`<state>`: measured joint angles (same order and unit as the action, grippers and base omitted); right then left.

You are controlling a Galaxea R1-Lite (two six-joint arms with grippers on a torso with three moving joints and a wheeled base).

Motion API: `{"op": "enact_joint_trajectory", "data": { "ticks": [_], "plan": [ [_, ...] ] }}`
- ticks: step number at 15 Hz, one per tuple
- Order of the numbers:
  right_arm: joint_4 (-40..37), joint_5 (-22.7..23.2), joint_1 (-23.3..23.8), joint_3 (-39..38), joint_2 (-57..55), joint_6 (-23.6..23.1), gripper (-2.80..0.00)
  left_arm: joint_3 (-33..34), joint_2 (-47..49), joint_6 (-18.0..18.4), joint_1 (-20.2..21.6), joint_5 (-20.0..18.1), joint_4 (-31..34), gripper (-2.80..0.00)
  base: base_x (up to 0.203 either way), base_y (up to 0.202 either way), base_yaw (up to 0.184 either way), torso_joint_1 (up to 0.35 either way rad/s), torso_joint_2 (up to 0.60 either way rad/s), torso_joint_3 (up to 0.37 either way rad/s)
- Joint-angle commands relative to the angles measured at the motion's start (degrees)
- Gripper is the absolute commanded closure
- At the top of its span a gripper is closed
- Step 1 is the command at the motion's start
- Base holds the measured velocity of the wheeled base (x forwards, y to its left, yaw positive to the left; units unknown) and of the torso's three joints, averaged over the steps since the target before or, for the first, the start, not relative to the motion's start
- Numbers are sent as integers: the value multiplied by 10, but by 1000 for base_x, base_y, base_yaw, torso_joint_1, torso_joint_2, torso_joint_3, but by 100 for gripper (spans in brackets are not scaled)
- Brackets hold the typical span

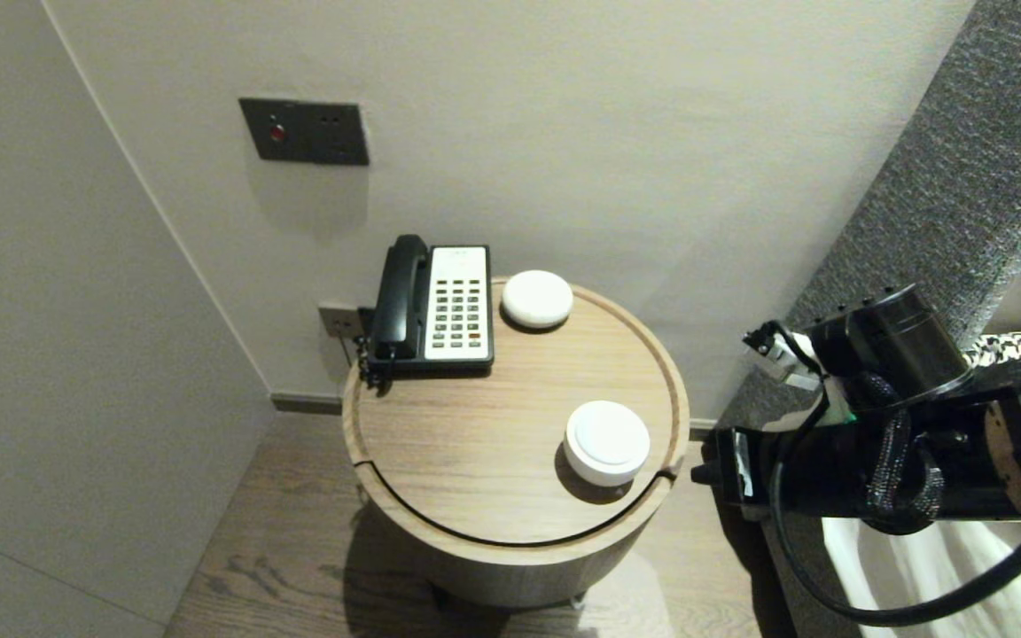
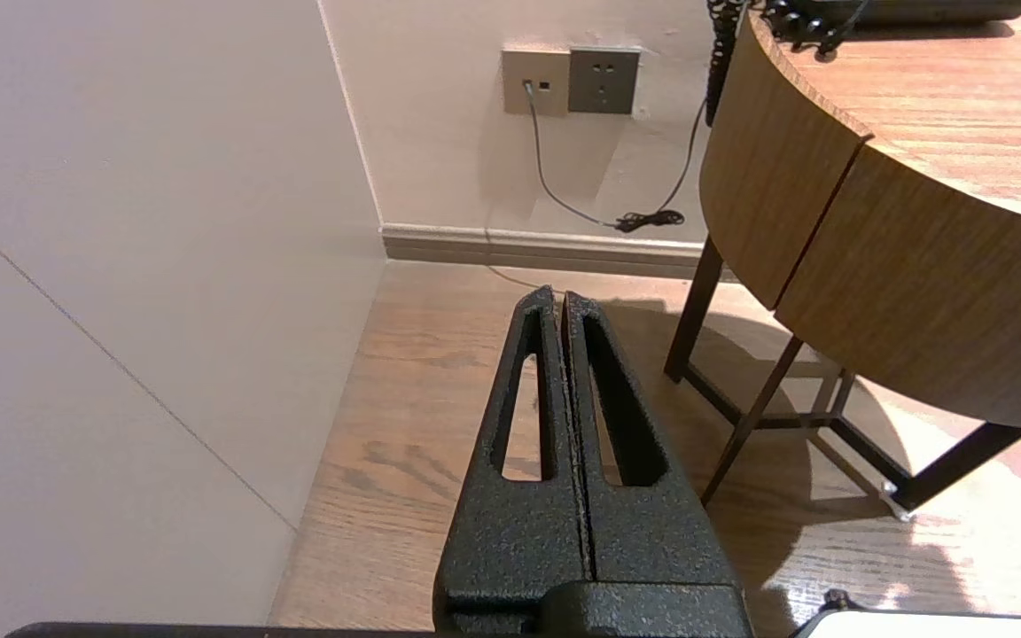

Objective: Open the nightstand drawer

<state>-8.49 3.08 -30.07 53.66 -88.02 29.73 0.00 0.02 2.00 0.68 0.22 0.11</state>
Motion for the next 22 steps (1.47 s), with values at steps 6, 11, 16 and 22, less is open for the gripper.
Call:
{"op": "enact_joint_trajectory", "data": {
  "ticks": [6, 11, 16, 22],
  "plan": [
    [54, 3, -7, 2, -68, 7, 0, 0, 0, 0, 0, 0, 0, 0, 0, 0, 0, 0, 0, 0],
    [60, 4, -7, 5, -88, 7, 0, 0, 0, 0, 0, 0, 1, 0, 0, 0, 0, 0, 0, 0],
    [81, 4, -7, -1, -95, 8, 0, 0, 0, 0, 0, 0, 1, 0, 0, 0, 0, 0, 0, 0],
    [80, 4, -22, -28, -78, 9, 0, 0, 0, 0, 0, 0, 1, 0, 0, 0, 0, 0, 0, 0]
  ]
}}
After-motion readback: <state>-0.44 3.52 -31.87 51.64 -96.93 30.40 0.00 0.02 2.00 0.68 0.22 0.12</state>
